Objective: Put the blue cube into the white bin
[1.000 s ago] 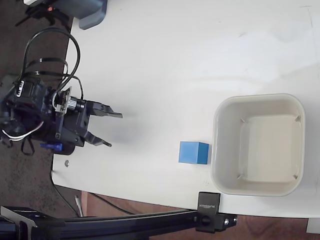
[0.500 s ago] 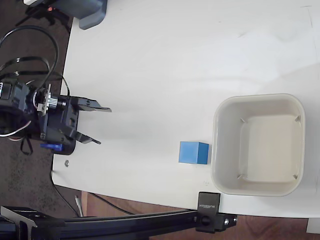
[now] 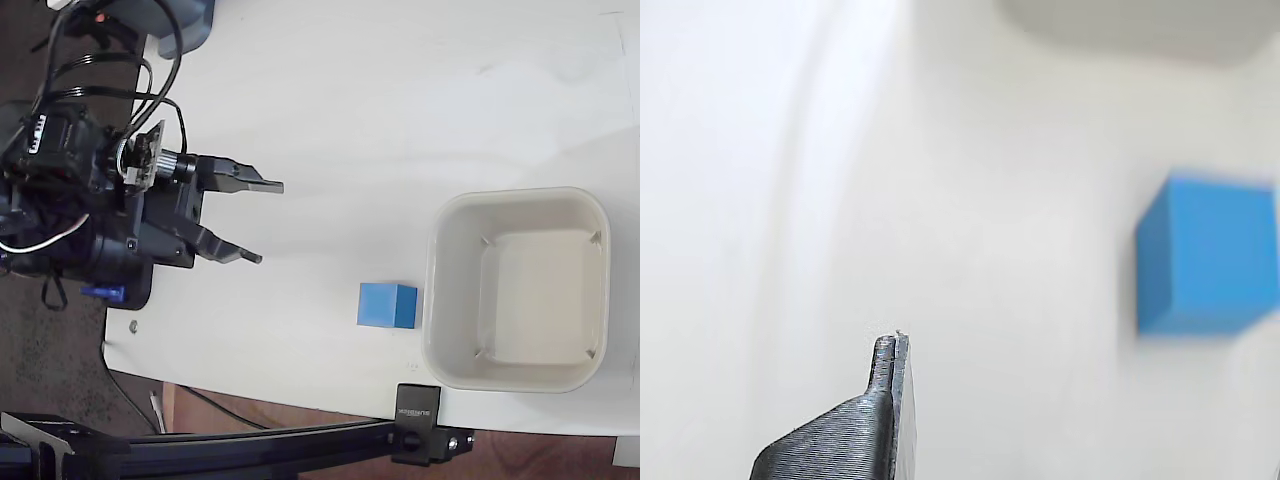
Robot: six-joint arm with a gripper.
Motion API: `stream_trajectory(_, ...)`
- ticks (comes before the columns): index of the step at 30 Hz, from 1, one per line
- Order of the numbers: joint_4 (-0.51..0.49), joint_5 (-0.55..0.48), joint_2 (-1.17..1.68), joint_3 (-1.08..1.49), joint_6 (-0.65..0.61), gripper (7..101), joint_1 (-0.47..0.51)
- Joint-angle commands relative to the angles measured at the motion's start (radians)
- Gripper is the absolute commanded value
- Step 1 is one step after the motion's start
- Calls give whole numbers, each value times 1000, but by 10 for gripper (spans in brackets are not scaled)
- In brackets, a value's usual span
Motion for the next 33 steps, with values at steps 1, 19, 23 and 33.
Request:
stream_trajectory(1, -46, -25, -31, -66, -31, 1003, 67)
stream_trajectory(19, -74, -296, -324, -233, -143, 1003, 281)
stream_trajectory(23, -75, -308, -382, -281, -163, 1003, 288)
stream_trajectory(33, -135, -316, -512, -339, -150, 1003, 295)
